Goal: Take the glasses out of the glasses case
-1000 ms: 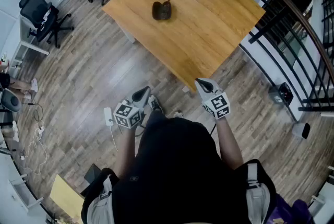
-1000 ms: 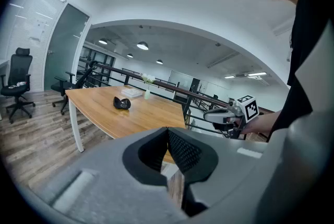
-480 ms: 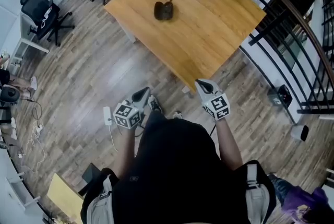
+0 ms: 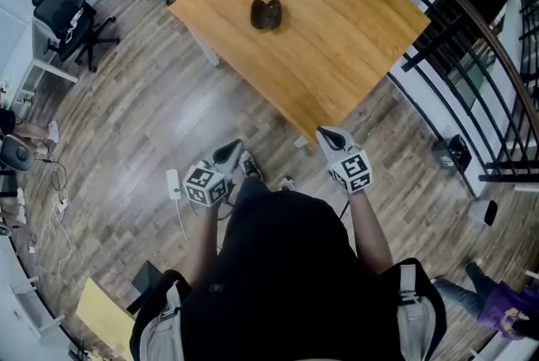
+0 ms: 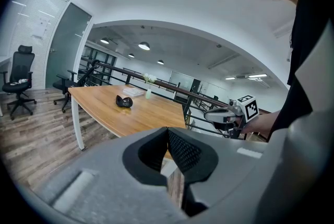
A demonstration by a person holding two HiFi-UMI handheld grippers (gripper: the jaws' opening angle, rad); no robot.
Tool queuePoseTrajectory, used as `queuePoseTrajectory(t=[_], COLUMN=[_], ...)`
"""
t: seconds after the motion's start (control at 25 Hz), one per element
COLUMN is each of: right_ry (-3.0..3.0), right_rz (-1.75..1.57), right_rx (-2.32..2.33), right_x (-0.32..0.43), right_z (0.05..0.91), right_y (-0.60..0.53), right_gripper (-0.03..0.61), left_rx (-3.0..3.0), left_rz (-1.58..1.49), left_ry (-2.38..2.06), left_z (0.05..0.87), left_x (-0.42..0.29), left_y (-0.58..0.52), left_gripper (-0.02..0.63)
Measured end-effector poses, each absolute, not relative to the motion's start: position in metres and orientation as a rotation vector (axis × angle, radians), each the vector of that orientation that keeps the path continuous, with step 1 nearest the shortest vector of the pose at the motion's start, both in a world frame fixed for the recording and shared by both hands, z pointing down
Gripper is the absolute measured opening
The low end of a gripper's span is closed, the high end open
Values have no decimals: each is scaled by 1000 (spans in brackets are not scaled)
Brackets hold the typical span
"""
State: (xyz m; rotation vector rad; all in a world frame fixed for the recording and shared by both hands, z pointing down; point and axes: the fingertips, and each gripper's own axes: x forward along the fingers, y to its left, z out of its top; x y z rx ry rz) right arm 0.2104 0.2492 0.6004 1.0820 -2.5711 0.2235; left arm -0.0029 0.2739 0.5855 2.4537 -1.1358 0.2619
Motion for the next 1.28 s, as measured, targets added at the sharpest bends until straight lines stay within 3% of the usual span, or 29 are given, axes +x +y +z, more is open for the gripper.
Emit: queuePoseTrajectory(t=[1.28], right_ry=[-2553], right_rz=[223], right_rx=[1109], right_x=[166], right_z=[593], right_y=[186], right_gripper=[5], left_rx=[2446], left_rz=[244], left_ry=[-1134], left_z=[582], left_x=[-52], left_y=[208], left_gripper=[11])
